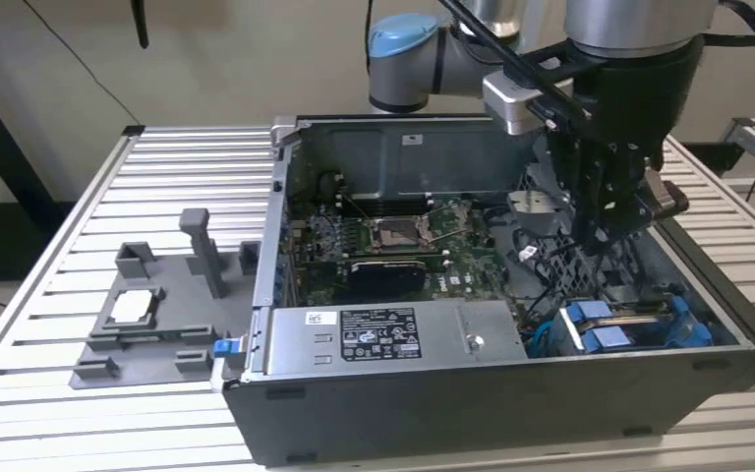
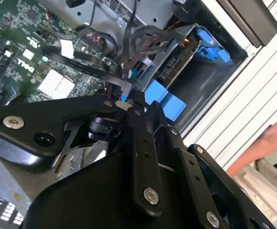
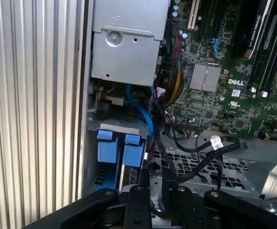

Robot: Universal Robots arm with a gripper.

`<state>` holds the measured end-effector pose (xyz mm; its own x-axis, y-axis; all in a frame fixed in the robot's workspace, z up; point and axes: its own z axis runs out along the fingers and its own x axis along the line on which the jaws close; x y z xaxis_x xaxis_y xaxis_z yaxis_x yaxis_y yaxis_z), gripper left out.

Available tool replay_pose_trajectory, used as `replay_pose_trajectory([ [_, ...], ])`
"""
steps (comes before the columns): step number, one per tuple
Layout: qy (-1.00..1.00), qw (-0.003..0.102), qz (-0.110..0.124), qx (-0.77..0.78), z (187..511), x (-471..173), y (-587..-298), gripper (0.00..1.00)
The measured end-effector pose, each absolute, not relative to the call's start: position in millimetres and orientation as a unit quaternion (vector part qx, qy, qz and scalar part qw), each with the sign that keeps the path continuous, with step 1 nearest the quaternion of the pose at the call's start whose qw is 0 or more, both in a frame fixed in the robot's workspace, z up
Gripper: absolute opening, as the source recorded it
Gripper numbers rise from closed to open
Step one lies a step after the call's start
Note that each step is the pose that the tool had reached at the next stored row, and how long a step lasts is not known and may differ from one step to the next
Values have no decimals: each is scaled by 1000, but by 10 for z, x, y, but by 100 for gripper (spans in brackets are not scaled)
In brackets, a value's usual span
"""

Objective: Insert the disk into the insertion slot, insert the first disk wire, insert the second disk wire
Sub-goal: 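Insert the second disk wire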

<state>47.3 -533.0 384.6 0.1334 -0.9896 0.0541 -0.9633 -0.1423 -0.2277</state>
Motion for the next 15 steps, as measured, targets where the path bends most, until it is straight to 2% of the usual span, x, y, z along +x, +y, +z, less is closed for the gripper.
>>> replay_pose_trajectory([
  [15,649,81,-120,-747,3736,382,-5195,26],
])
